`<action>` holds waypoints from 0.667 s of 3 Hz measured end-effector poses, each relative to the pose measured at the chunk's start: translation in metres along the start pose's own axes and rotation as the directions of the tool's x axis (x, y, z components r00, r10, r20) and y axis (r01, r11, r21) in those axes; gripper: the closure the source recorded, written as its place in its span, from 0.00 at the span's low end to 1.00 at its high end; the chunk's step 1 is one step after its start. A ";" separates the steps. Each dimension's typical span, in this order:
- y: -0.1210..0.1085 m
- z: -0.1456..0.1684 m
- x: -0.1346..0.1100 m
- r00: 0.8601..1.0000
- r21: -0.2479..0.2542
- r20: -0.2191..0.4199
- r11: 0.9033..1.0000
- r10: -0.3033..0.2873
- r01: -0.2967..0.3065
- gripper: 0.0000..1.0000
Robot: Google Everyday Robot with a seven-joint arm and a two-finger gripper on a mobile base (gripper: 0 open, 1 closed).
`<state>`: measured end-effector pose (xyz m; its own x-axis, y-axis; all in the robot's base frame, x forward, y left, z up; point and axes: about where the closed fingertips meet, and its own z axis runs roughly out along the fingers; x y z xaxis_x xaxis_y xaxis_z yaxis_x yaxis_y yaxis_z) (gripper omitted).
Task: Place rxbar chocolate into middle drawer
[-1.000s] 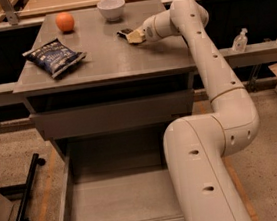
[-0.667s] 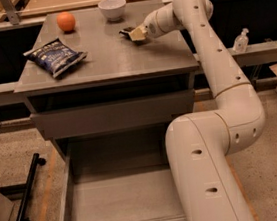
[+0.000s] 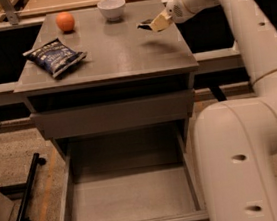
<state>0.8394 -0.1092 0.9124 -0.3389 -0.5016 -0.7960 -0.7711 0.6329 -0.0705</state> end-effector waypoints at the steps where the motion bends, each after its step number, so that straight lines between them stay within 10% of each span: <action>1: -0.004 -0.092 -0.009 0.996 0.061 0.089 0.998 -0.022 0.017 1.00; 2: 0.002 -0.149 -0.013 0.990 0.100 0.140 0.995 -0.020 0.006 1.00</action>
Offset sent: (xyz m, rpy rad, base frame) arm -0.0347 -0.0411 0.0502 0.0287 -0.0747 -0.0195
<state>0.7619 -0.1893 1.0122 -0.2447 -0.4267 -0.8707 -0.7152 0.6857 -0.1350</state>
